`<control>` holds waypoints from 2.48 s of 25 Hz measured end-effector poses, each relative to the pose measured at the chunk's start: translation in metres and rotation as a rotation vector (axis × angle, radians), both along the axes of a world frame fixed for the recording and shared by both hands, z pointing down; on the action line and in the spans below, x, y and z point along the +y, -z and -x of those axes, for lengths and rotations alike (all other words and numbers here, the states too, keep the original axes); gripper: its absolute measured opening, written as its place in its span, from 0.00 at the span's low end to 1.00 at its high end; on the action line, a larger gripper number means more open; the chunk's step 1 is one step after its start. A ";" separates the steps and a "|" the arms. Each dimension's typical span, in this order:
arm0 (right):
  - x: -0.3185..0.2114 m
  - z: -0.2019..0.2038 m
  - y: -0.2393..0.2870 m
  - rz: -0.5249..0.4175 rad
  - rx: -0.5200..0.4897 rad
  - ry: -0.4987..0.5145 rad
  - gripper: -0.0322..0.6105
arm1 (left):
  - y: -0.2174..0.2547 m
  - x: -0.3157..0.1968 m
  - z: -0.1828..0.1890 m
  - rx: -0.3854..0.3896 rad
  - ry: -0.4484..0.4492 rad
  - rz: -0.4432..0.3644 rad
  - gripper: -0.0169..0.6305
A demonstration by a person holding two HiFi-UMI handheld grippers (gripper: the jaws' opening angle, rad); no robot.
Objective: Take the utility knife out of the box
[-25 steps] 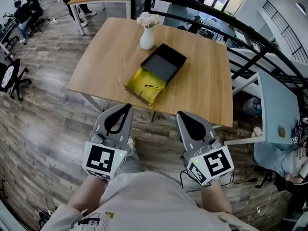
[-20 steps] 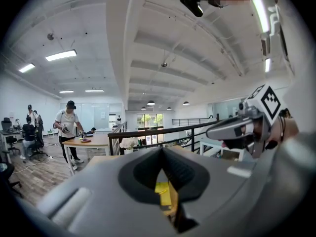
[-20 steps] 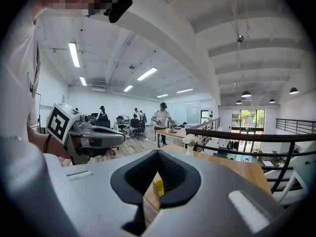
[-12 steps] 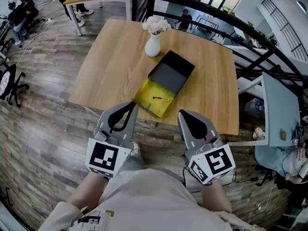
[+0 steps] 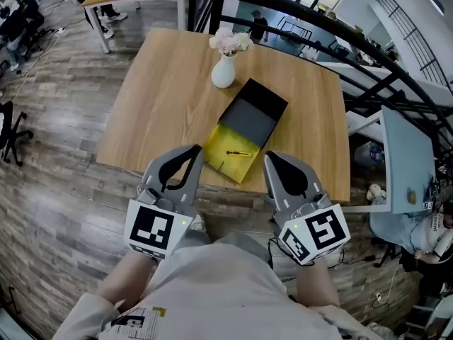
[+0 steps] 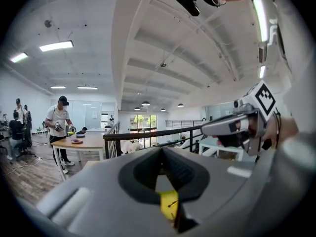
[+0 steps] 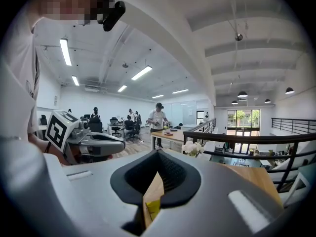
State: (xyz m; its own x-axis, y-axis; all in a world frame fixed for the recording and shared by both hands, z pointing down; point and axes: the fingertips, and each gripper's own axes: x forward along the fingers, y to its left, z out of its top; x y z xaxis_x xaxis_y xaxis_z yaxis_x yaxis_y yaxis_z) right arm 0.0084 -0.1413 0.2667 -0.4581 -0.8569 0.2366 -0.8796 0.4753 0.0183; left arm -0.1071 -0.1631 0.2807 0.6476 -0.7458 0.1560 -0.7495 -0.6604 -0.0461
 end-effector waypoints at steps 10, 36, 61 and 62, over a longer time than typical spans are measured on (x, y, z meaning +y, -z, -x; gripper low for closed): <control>-0.020 -0.003 0.005 -0.019 0.011 0.032 0.05 | -0.007 -0.012 0.002 -0.003 0.013 0.024 0.03; -0.064 -0.031 -0.047 0.103 -0.026 0.284 0.14 | -0.018 -0.039 -0.043 -0.038 0.098 0.082 0.03; -0.125 -0.008 -0.261 0.425 0.305 0.475 0.26 | -0.128 -0.103 -0.041 -0.154 0.114 0.215 0.03; -0.126 -0.009 -0.273 0.440 0.330 0.478 0.27 | -0.137 -0.105 -0.041 -0.161 0.113 0.229 0.03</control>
State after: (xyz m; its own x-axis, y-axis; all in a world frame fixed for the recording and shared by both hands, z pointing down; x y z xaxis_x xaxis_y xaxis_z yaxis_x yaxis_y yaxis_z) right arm 0.0170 -0.2677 0.5392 -0.6037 -0.3746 0.7038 -0.5558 0.8306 -0.0347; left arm -0.0663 -0.2686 0.4173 0.5154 -0.7457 0.4222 -0.8142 -0.5798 -0.0301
